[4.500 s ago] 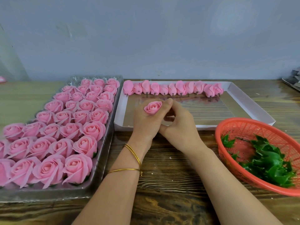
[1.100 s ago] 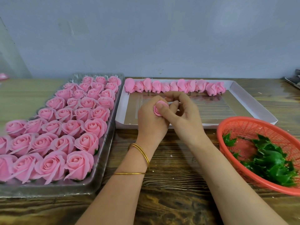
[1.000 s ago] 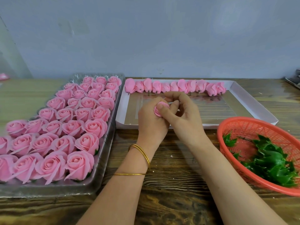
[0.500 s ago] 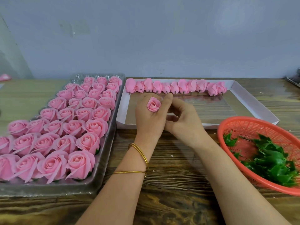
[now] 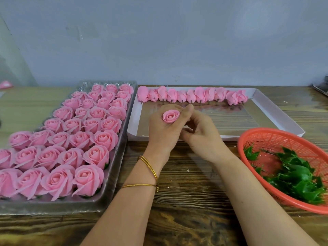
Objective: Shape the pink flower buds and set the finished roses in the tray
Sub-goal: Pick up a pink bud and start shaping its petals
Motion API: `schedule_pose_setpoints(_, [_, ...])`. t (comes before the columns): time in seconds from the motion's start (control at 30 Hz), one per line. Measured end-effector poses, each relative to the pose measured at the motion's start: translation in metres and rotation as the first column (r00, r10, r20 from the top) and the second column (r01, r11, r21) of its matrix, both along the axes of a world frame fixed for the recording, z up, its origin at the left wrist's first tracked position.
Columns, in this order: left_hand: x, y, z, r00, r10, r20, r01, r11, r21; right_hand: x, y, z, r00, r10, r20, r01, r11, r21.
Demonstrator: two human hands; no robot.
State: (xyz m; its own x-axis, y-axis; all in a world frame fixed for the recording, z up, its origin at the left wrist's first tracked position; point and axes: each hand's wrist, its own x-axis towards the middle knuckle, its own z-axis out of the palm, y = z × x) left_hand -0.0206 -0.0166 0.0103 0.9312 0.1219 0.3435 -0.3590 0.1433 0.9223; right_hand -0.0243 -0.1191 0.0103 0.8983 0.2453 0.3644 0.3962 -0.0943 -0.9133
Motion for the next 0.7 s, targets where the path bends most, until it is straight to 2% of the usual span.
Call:
schedule_pose_setpoints(0.17, [0.0027, 0.0008, -0.0029, 0.998, -0.025, -0.064, 0.027, 0.999, 0.023, -0.0019, 0.0017, 0.0015, 0.999, 0.034, -0.026, -0.033, 0.999, 0.036])
schedule_pose_setpoints(0.4, [0.0082, -0.0027, -0.008, 0.988, -0.005, -0.155, 0.003, 1.0, -0.009, 0.0013, 0.0055, -0.0059, 0.995, -0.101, -0.024, 0.101, 0.995, 0.021])
schedule_pose_setpoints(0.53, [0.0063, -0.002, -0.005, 0.994, 0.013, -0.113, -0.013, 1.0, 0.004, 0.0031, 0.0057, -0.0063, 0.992, -0.122, -0.029, 0.123, 0.992, 0.02])
schedule_pose_setpoints(0.7, [0.0038, 0.0016, -0.0029, 0.999, -0.011, -0.031, 0.012, 0.999, 0.047, 0.0003, 0.0013, -0.003, 0.999, -0.048, -0.012, 0.048, 0.999, 0.009])
